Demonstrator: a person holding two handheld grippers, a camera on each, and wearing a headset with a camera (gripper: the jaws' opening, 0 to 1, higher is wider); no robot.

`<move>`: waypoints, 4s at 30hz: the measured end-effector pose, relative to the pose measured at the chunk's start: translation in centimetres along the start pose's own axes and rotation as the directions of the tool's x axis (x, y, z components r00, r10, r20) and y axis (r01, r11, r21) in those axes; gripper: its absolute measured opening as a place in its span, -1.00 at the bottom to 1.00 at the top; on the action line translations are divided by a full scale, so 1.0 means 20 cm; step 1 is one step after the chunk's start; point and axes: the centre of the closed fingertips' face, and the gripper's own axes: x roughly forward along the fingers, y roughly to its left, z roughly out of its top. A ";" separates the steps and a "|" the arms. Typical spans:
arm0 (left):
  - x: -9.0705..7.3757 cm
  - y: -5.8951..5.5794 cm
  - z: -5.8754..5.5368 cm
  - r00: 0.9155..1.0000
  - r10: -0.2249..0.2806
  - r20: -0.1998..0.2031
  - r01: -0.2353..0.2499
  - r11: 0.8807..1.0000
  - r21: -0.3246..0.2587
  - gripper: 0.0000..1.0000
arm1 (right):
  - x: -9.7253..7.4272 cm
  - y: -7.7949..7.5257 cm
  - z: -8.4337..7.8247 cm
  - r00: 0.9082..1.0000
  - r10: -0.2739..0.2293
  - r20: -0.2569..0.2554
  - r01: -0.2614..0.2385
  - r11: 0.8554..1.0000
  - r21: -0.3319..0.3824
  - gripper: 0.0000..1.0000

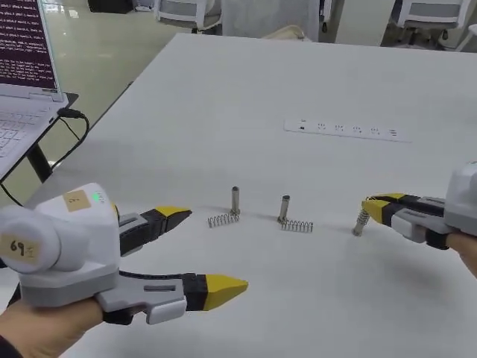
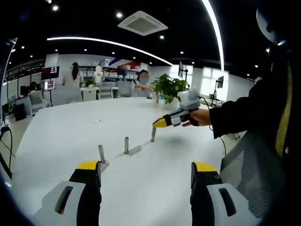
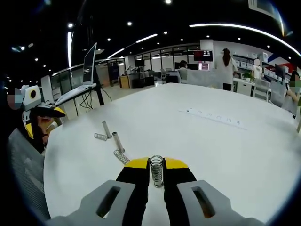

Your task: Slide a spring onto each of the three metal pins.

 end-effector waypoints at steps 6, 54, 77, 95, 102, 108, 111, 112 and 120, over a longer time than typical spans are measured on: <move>0.00 0.00 0.00 1.000 0.000 -0.003 0.000 1.000 0.000 0.50 | 0.02 0.00 -0.03 1.000 0.004 -0.017 -0.004 1.000 -0.010 -0.84; 0.00 0.00 0.02 1.000 0.002 0.011 -0.002 1.000 0.002 0.49 | -0.05 -0.01 0.02 0.999 -0.033 -0.036 0.030 0.997 -0.077 -0.54; -0.06 0.03 0.04 0.998 0.028 0.052 -0.028 1.000 -0.005 0.50 | 0.00 0.25 0.32 0.996 0.074 -0.040 -0.083 0.950 -0.302 -0.53; -0.10 0.05 0.05 0.997 0.055 0.060 -0.055 0.998 0.002 0.49 | 0.18 0.44 0.18 0.964 0.148 -0.219 -0.225 0.895 -0.386 -0.52; -0.11 0.05 0.05 0.996 0.061 0.063 -0.061 0.998 0.000 0.49 | 0.25 0.46 0.10 0.946 0.151 -0.286 -0.254 0.893 -0.370 -0.52; -0.10 0.05 0.05 0.996 0.064 0.063 -0.064 0.998 -0.002 0.49 | 0.30 0.48 0.05 0.930 0.154 -0.333 -0.279 0.887 -0.368 -0.53; -0.10 0.06 0.05 0.996 0.064 0.061 -0.064 0.998 -0.004 0.49 | 0.33 0.48 0.03 0.925 0.155 -0.347 -0.284 0.889 -0.360 -0.53; -0.10 0.06 0.05 0.996 0.065 0.061 -0.064 0.998 -0.004 0.49 | 0.33 0.49 0.02 0.924 0.158 -0.349 -0.286 0.890 -0.354 -0.53; -0.10 0.06 0.04 0.996 0.067 0.058 -0.067 0.998 -0.008 0.49 | 0.38 0.46 -0.07 0.901 0.142 -0.410 -0.291 0.899 -0.327 -0.55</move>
